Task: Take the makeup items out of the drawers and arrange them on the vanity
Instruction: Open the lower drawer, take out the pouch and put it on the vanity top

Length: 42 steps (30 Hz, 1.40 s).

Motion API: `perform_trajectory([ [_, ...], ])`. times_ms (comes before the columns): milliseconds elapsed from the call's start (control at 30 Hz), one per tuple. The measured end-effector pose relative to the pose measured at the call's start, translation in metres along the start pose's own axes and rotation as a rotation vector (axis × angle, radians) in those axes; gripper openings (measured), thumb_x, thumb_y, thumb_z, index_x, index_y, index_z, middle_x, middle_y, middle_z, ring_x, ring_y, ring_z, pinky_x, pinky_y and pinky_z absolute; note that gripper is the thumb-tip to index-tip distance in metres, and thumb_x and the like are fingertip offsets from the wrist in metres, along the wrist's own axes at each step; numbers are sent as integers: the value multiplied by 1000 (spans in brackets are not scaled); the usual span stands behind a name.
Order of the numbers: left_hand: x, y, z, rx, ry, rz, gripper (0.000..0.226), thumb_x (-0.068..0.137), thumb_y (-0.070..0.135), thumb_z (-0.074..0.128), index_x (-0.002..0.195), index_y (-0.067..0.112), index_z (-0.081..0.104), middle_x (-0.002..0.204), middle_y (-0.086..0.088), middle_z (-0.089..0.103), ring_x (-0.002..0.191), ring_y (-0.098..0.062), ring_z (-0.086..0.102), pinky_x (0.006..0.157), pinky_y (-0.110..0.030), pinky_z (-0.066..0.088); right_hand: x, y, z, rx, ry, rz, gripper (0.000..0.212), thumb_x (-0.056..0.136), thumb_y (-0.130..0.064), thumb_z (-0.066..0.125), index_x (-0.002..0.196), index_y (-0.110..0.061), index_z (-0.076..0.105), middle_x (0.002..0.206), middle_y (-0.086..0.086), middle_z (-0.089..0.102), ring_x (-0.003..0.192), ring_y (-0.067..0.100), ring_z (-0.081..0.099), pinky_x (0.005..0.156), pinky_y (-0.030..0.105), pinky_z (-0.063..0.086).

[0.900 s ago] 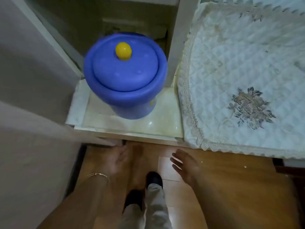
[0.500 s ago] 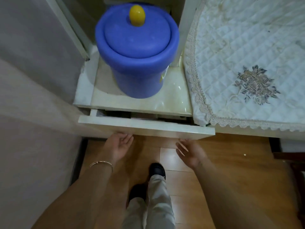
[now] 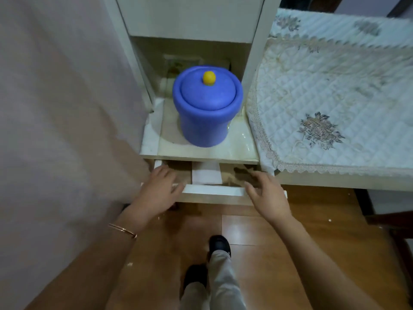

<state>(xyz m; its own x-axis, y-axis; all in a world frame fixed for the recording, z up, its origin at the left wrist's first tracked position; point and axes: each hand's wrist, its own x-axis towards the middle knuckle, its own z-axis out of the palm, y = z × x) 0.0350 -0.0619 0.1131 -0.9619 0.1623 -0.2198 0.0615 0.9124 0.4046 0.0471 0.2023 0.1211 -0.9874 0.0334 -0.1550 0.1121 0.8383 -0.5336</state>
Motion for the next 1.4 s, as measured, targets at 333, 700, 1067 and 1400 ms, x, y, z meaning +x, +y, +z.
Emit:
perform_trajectory([
  [333,-64,4,24,-48,-52,-110,31,94,39,37,103,15,55,105,-8,64,97,-23,51,84,-37,41,-58,10,12,-98,-144,55,32,90,-31,47,97,-5,65,98,14,66,92,28,59,83,38,49],
  [700,-157,4,49,-195,47,-133,19,93,28,43,76,23,50,71,5,59,74,-15,52,72,-30,41,-148,10,22,-147,-172,120,28,86,-36,46,76,-14,58,79,0,57,81,23,53,69,30,36],
  [1067,-132,1,38,-196,105,-195,42,90,21,51,131,13,45,145,-6,38,135,-25,28,111,-41,27,-88,-20,36,2,-428,324,14,84,-32,53,79,-20,57,90,6,64,81,23,59,70,29,48],
  [1400,-101,-4,50,-253,134,-303,71,85,14,56,144,11,16,150,-7,17,131,-26,34,103,-38,39,-38,-45,120,254,-366,677,71,67,-30,76,123,-3,41,126,15,52,118,32,50,101,43,44],
])
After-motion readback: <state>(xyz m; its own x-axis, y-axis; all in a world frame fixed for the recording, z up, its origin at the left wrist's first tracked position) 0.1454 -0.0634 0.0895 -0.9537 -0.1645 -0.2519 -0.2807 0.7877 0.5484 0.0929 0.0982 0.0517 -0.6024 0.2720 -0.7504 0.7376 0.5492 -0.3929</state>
